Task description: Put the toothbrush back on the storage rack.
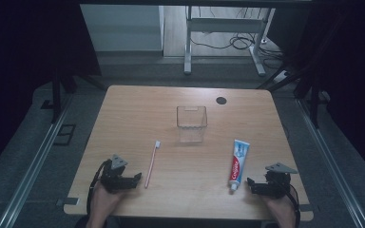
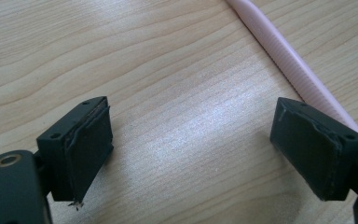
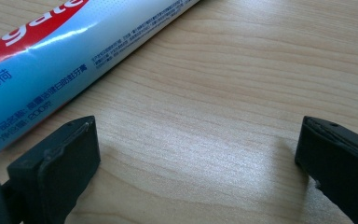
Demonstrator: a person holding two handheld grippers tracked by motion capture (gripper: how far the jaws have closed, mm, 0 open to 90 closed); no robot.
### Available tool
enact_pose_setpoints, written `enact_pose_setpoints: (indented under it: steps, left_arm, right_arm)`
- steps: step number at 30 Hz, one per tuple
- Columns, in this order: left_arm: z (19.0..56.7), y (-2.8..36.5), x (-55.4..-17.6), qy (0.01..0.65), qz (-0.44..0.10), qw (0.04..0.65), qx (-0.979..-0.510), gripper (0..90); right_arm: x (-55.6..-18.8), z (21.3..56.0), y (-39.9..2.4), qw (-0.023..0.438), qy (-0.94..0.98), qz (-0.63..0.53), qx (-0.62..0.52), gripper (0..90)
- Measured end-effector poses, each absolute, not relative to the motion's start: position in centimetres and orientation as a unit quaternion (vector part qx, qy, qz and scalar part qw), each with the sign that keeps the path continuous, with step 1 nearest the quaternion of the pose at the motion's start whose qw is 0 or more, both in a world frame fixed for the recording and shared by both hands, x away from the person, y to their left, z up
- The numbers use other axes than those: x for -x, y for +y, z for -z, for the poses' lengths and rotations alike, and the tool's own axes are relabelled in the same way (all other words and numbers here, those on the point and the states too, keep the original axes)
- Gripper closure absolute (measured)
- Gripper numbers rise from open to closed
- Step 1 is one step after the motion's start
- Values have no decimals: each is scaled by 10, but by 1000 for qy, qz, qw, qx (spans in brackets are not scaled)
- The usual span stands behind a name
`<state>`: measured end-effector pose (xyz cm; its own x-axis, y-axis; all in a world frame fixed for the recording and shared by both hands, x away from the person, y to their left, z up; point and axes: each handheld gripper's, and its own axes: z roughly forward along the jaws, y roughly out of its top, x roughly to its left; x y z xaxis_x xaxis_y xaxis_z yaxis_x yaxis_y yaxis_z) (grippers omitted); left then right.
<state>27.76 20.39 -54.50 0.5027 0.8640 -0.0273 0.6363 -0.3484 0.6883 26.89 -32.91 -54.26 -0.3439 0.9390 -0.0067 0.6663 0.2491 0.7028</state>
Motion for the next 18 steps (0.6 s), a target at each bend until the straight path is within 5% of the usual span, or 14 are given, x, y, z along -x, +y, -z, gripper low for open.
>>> enact_pose_setpoints:
  steps: [18]
  left_arm:
    - [544,203,-278,466,-173,326,-804,148]
  right_arm:
    - [-269,542,-329,219,759,-312,-527,7]
